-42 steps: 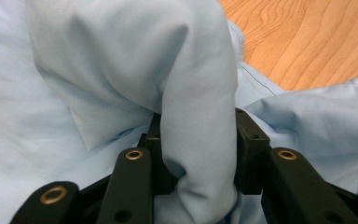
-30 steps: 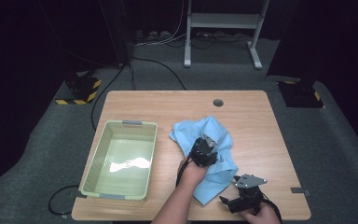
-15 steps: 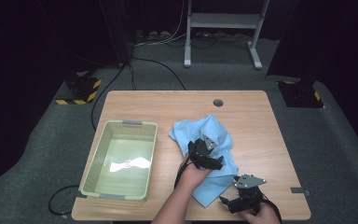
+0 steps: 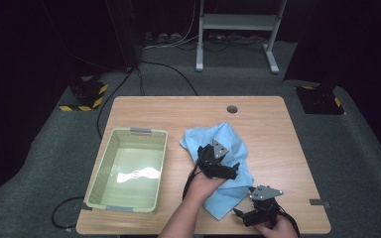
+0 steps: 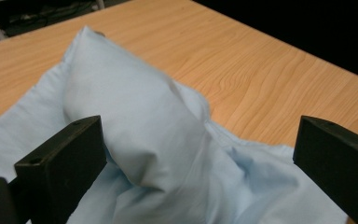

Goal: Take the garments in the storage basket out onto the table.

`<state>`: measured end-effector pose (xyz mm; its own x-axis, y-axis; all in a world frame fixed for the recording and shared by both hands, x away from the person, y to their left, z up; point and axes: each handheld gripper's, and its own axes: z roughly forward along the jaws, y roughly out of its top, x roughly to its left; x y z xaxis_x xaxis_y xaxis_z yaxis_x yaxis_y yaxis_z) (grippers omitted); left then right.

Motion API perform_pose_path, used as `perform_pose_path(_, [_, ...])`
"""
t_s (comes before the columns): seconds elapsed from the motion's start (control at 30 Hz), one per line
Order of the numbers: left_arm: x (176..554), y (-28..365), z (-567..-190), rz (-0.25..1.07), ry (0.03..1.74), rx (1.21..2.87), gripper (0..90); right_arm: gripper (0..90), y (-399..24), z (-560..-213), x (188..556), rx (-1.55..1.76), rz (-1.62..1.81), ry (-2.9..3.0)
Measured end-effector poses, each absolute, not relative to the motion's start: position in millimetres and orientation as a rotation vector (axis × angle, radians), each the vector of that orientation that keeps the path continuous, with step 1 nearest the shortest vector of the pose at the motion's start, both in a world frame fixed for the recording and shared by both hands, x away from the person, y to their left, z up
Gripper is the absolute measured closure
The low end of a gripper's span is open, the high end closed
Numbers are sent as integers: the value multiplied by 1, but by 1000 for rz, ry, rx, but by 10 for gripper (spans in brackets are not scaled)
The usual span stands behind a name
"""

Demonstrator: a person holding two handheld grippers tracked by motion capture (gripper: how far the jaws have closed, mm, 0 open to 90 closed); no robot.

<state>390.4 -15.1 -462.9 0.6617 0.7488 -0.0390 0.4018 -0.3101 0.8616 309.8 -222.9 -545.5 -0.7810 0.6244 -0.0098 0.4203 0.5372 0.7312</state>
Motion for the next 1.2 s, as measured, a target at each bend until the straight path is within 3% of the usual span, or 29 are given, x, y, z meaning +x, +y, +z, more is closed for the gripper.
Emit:
perform_pose_path(0.6, [372, 2, -437, 449, 825, 1858, 22, 15, -222, -545, 309, 873, 1083, 2508])
perform_pose_path(1.2, [351, 26, -428, 528, 811, 1811, 22, 15, -222, -546, 310, 874, 1082, 2512])
